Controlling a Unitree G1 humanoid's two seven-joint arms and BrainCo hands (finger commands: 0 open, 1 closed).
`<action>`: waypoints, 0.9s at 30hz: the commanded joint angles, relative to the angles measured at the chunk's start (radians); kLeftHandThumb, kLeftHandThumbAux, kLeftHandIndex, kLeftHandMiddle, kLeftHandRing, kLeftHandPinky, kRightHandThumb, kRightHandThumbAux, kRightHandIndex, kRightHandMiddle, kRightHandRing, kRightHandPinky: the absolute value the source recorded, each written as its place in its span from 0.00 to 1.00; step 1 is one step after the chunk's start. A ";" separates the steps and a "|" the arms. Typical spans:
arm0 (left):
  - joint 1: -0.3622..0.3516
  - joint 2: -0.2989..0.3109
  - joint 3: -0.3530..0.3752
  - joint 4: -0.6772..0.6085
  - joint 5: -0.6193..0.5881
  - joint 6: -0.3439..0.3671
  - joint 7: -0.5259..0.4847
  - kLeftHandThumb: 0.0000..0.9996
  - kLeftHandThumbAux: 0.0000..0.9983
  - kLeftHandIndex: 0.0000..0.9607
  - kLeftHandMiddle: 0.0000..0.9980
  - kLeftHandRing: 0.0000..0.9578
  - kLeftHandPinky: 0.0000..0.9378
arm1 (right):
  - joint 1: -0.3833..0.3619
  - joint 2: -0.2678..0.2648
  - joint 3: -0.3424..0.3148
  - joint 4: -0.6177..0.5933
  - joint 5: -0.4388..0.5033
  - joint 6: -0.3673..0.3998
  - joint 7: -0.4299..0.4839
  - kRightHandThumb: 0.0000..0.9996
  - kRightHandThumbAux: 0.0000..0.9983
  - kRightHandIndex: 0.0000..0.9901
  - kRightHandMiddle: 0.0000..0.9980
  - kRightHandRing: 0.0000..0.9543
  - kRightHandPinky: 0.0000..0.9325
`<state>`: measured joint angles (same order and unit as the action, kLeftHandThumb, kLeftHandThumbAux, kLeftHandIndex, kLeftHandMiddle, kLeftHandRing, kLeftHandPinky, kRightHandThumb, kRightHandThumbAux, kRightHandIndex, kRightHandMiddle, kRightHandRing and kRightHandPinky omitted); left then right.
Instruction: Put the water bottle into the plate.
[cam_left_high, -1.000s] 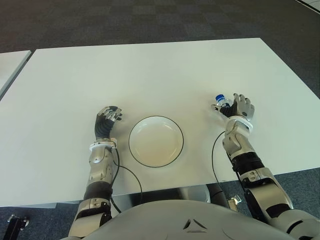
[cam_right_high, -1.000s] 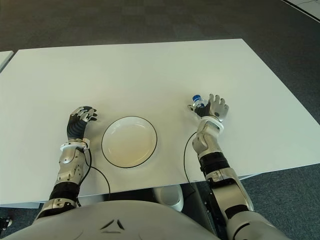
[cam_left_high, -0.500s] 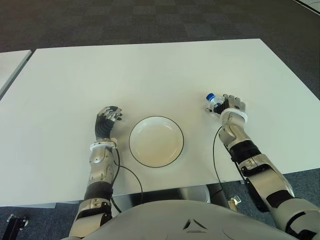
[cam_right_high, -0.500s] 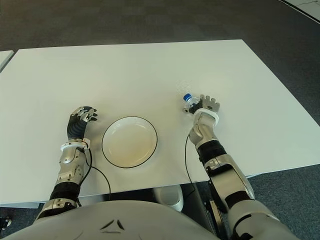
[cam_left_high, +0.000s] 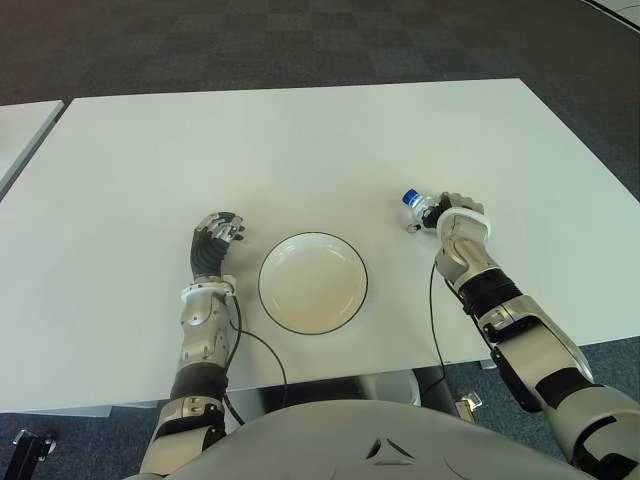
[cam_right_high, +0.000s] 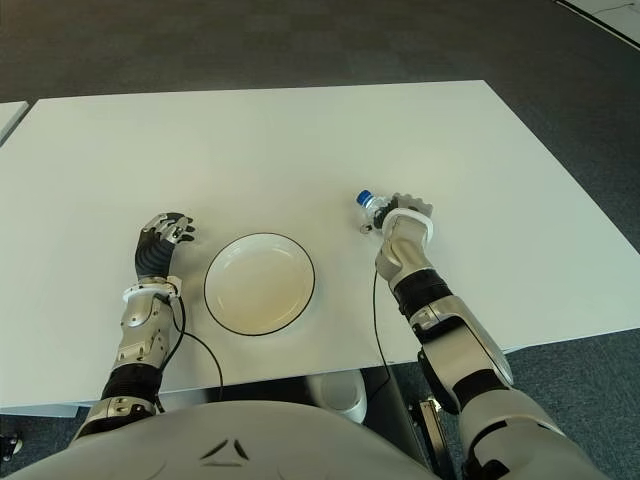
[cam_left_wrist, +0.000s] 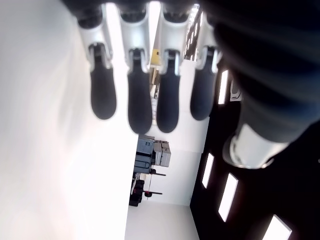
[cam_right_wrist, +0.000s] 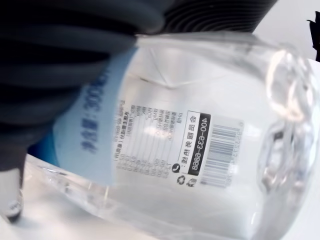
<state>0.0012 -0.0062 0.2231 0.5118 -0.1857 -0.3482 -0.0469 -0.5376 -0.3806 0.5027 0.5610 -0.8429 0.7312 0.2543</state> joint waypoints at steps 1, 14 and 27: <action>0.048 -0.016 0.006 0.043 -0.012 0.072 0.010 0.84 0.67 0.46 0.47 0.54 0.54 | 0.068 0.029 0.030 0.059 0.038 0.013 0.076 0.70 0.70 0.44 0.22 0.19 0.30; 0.052 -0.013 0.003 0.037 -0.022 0.070 0.001 0.84 0.68 0.45 0.47 0.53 0.54 | 0.060 0.053 0.013 0.104 0.046 0.025 0.025 0.70 0.71 0.44 0.27 0.40 0.61; 0.055 -0.013 0.008 0.027 -0.024 0.080 0.011 0.84 0.67 0.46 0.47 0.54 0.54 | 0.105 0.092 -0.080 0.095 0.071 -0.041 -0.232 0.70 0.72 0.44 0.63 0.78 0.85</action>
<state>0.0146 -0.0079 0.2242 0.4950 -0.1995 -0.3421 -0.0470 -0.5152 -0.3224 0.4284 0.6116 -0.8222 0.7123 0.0393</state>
